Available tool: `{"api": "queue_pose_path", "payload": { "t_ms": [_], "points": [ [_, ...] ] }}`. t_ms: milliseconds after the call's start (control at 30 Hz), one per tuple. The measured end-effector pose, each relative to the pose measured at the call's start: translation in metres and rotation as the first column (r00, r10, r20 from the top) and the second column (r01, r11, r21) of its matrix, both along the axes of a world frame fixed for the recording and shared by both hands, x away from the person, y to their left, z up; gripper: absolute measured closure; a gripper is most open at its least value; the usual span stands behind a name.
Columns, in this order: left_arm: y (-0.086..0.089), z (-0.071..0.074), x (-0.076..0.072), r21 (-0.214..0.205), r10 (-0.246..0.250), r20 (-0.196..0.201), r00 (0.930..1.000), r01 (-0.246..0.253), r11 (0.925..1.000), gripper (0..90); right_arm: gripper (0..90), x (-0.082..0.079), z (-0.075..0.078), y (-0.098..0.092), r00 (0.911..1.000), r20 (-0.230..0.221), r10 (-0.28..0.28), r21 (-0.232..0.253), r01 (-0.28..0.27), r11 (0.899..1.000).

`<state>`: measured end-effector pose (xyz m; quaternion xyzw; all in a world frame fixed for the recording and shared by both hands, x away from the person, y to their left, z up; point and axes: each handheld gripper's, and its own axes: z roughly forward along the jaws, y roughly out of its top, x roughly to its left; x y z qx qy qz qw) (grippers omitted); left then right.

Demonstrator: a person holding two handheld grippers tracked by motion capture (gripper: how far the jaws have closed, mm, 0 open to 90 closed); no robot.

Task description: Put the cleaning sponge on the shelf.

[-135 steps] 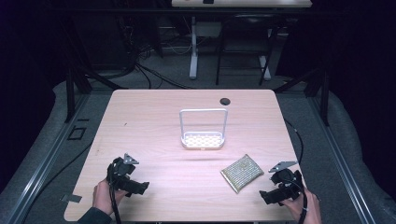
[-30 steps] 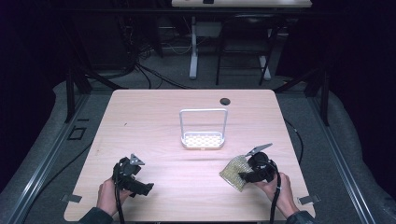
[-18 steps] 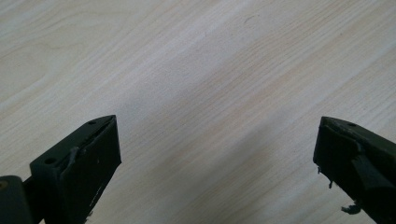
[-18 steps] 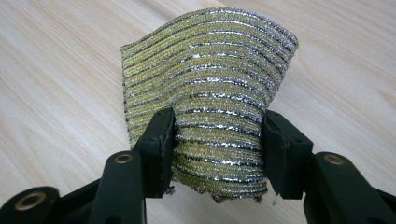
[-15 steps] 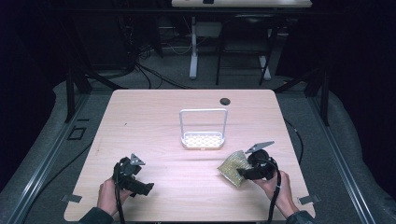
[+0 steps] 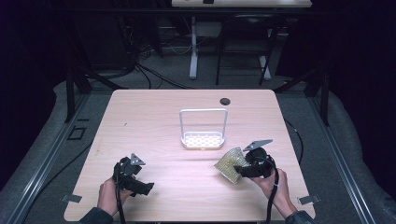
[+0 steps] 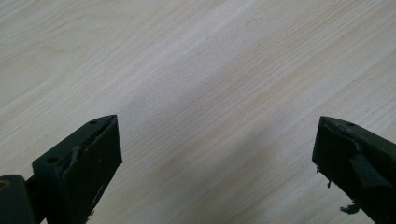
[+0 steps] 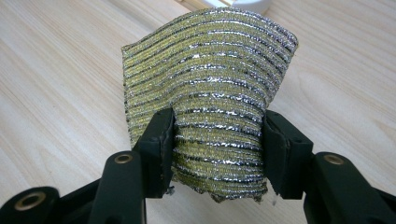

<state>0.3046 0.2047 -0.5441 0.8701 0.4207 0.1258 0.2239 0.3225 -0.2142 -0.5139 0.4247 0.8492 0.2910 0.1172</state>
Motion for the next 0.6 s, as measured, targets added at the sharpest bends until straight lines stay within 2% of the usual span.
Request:
{"api": "queue_pose_path", "payload": {
  "t_ms": [600],
  "points": [
    [0.000,0.000,0.000,0.003,0.000,0.004,1.0000,0.000,1.0000,1.2,48.8,0.009,0.003,0.015,0.9997,0.026,0.002,0.021,-0.002,1.000]
  ]
}}
